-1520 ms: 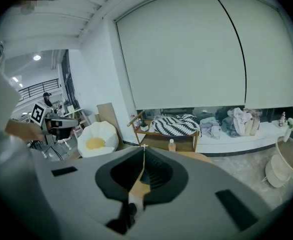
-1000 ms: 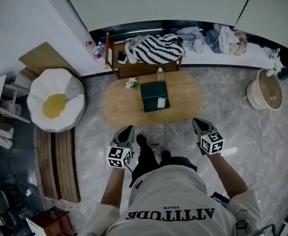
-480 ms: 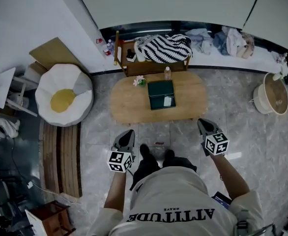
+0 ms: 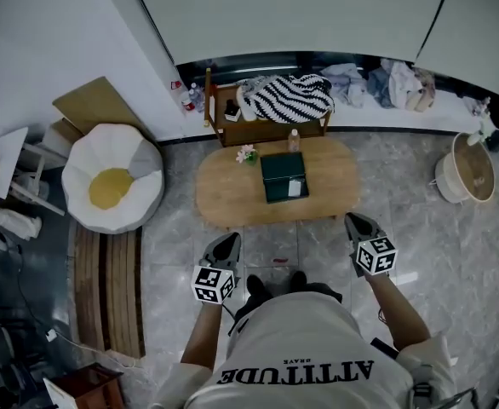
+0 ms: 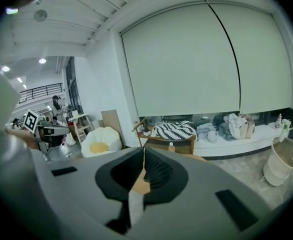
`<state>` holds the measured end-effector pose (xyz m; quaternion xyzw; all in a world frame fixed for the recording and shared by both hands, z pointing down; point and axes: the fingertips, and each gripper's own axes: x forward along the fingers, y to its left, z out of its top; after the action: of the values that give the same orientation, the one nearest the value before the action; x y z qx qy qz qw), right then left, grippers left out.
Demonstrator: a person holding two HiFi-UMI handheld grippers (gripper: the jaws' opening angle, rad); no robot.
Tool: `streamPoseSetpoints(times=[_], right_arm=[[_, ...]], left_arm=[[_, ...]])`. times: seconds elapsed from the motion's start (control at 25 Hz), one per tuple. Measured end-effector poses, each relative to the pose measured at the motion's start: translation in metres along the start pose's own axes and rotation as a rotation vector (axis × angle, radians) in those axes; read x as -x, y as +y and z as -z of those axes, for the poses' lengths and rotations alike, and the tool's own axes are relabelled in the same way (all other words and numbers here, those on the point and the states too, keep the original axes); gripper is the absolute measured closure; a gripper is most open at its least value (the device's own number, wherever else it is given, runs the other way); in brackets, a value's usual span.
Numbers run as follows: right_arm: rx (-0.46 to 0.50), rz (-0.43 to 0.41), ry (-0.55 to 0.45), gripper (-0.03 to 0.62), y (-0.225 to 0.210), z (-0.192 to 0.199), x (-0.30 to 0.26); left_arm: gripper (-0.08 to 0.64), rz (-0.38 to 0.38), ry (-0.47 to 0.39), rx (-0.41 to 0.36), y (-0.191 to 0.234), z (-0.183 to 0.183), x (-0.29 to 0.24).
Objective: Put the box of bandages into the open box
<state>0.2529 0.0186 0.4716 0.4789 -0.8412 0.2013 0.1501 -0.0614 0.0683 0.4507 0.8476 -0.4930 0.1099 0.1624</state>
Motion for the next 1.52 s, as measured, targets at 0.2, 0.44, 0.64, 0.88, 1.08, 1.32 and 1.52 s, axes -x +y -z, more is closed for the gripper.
streamPoseSetpoints(times=[0.2, 0.44, 0.64, 0.88, 1.08, 1.32, 1.52], right_arm=[[-0.003, 0.008, -0.021, 0.571, 0.017, -0.011, -0.003], [0.0, 0.016, -0.034, 0.572, 0.029, -0.021, -0.009], [0.014, 0.009, -0.052, 0.572, 0.035, -0.026, -0.013], [0.009, 0.017, -0.073, 0.572, 0.041, -0.031, -0.017], [0.005, 0.024, -0.08, 0.572, 0.04, -0.036, -0.018], [0.002, 0.021, -0.088, 0.572, 0.046, -0.036, -0.017], [0.005, 0.026, -0.088, 0.572, 0.048, -0.037, -0.016]], left_arm=[[0.538, 0.026, -0.012, -0.017, 0.018, -0.012, 0.002], [0.538, 0.049, -0.019, -0.029, 0.034, -0.024, 0.001], [0.538, 0.051, -0.019, -0.028, 0.044, -0.022, 0.002], [0.538, 0.035, -0.031, -0.004, 0.059, -0.02, 0.006], [0.54, 0.034, -0.035, 0.0, 0.063, -0.024, 0.004], [0.538, 0.035, -0.04, -0.006, 0.066, -0.024, 0.009], [0.538, 0.03, -0.043, -0.009, 0.071, -0.025, 0.012]])
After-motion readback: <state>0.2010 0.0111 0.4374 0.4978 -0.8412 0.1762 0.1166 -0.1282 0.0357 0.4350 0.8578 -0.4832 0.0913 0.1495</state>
